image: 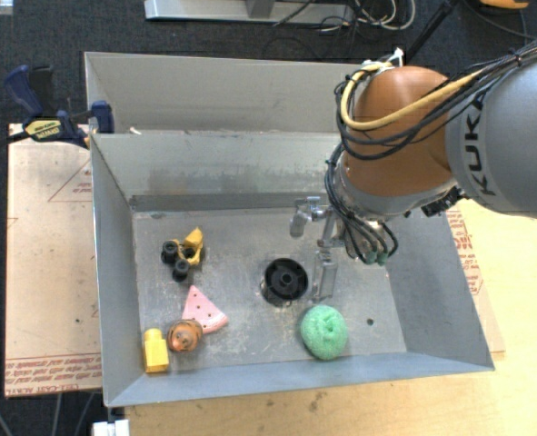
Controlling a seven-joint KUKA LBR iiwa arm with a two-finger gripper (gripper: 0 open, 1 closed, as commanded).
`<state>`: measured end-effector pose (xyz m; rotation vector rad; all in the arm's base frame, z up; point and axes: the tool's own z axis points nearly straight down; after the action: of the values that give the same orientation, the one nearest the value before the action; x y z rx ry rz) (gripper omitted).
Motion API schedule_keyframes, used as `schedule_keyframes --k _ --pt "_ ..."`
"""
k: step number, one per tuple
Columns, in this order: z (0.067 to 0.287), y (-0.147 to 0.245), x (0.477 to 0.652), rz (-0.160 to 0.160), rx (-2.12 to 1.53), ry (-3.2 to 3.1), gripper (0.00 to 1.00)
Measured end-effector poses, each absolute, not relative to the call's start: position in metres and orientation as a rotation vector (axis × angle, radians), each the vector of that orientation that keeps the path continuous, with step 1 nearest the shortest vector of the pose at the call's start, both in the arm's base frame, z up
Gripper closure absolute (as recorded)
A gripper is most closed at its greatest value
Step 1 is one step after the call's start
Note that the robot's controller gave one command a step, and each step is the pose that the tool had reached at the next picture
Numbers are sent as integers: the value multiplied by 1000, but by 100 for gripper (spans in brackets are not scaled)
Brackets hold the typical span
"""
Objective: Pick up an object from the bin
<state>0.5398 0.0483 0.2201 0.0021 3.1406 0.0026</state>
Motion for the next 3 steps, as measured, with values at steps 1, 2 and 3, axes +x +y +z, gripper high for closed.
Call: schedule_keyframes --k 1,2,3 --pt "220 48 540 3 2 3141 0" --pt "193 44 538 2 -274 3120 0" --pt "158 42 520 2 -571 3089 0"
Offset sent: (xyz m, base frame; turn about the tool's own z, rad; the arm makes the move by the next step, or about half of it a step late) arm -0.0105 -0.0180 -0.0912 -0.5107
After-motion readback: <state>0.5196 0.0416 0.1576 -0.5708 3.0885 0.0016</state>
